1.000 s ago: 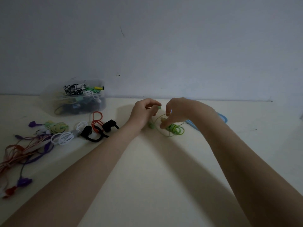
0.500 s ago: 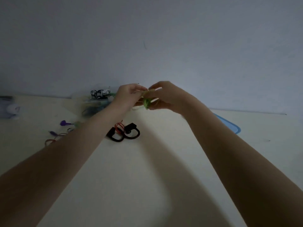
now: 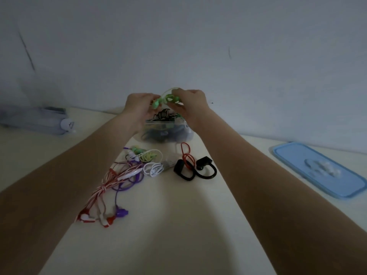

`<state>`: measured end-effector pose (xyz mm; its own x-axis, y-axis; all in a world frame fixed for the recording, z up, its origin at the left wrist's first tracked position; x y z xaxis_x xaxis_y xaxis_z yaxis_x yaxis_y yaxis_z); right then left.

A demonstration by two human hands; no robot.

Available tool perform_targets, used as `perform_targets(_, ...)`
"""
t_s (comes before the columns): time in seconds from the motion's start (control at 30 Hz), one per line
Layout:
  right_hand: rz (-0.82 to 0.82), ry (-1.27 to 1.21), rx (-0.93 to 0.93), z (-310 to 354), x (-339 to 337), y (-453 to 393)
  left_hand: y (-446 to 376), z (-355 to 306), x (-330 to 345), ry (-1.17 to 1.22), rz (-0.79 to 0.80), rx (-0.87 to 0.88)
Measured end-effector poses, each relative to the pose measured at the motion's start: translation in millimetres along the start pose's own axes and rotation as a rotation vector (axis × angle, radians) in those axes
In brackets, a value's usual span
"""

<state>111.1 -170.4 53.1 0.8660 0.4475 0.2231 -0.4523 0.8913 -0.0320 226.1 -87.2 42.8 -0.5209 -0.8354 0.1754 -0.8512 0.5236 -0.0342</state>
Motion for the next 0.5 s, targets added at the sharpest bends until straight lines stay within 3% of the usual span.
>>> perform_targets(0.1,-0.082,0.22,-0.073,-5,0,-10,-18,3,-5,-0.067,-0.019,0.033)
perform_targets(0.23,-0.074,0.551,-0.281,-2,7,-14,-20,-9,7,-0.582,0.096,0.3)
perform_targets(0.33,-0.099,0.785,-0.484,2,20,-9,-14,-20,10,-0.827,0.091,0.459)
perform_targets(0.5,-0.034,1.032,-0.466,2,42,-20,-10,-28,14,-0.829,0.155,0.446)
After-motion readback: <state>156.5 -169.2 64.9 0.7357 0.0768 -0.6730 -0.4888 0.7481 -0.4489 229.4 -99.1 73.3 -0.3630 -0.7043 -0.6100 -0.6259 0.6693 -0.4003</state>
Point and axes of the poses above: each hand's wrist, its own y-axis away from the middle knuckle, its own x-axis out of the palm, z = x × y, the point moved 8 cm from there along -y, towards the middle knuckle, and after that the axes turned 7 degrees about -z, right-handed, at the moved point
